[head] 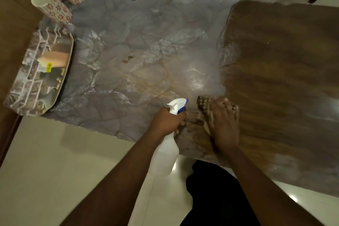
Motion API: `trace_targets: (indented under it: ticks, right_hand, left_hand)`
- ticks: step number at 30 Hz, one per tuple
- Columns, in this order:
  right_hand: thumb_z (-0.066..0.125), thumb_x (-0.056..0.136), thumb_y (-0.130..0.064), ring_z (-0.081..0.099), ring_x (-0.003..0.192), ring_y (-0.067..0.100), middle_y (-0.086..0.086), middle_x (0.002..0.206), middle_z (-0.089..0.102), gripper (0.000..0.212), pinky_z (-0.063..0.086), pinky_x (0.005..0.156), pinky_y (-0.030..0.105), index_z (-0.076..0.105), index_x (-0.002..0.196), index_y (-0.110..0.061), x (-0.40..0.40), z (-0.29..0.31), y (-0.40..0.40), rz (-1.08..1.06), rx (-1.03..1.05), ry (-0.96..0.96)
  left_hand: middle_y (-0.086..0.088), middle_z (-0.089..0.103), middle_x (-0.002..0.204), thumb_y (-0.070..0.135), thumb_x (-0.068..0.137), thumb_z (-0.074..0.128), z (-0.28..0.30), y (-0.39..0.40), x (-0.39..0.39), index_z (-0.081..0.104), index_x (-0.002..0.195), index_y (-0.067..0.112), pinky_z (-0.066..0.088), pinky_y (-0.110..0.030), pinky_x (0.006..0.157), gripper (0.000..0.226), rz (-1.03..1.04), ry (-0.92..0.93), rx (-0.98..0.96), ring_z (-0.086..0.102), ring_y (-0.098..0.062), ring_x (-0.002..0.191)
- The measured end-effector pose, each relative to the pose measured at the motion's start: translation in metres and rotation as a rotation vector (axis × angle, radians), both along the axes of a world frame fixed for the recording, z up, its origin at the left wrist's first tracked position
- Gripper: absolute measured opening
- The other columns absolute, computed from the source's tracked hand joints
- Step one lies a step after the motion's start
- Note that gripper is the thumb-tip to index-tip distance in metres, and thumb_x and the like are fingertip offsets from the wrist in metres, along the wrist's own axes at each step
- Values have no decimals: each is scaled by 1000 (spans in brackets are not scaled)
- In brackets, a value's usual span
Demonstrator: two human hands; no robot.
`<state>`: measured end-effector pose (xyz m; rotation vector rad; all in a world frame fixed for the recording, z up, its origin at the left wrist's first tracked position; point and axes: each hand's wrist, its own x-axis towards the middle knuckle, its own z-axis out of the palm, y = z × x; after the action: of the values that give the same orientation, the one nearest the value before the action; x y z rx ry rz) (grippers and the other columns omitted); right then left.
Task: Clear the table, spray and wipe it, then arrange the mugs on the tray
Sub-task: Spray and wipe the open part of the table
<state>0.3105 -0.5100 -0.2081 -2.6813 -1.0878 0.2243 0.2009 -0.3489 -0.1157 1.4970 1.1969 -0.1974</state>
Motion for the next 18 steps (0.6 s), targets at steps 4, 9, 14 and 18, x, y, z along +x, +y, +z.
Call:
trace_targets:
  ticks: [4, 9, 14, 18]
  right_hand:
    - [51, 94, -28, 36, 137, 29, 7, 139, 51, 43, 19, 115, 53, 49, 135, -16, 1, 4, 69, -283, 55, -34]
    - [42, 93, -38, 27, 142, 24, 1, 147, 42, 53, 14, 117, 49, 37, 143, -24, -4, -2, 52, 197, -23, 16]
    - [41, 93, -36, 31, 139, 29, 7, 143, 47, 50, 22, 114, 53, 44, 139, -17, 55, 4, 65, -168, -54, -3]
    - [36, 89, -39, 33, 138, 32, 9, 143, 48, 55, 21, 114, 54, 44, 139, -16, 47, 5, 114, -54, 4, 20]
  left_hand:
    - [6, 70, 86, 17, 85, 62, -9, 20, 16, 69, 114, 35, 49, -26, 64, 35, -33, -154, 65, 57, -2, 56]
    - [-3, 74, 79, 23, 83, 68, -23, 42, 39, 70, 111, 29, 56, -32, 70, 29, -35, -75, 7, 64, -14, 60]
    - [16, 69, 81, 26, 78, 62, -26, 73, 63, 66, 121, 35, 48, -7, 59, 45, -50, -134, 32, 61, 7, 56]
    - [37, 66, 88, 18, 86, 69, -26, 94, 86, 63, 119, 40, 44, -1, 59, 40, -95, -177, -40, 61, 20, 69]
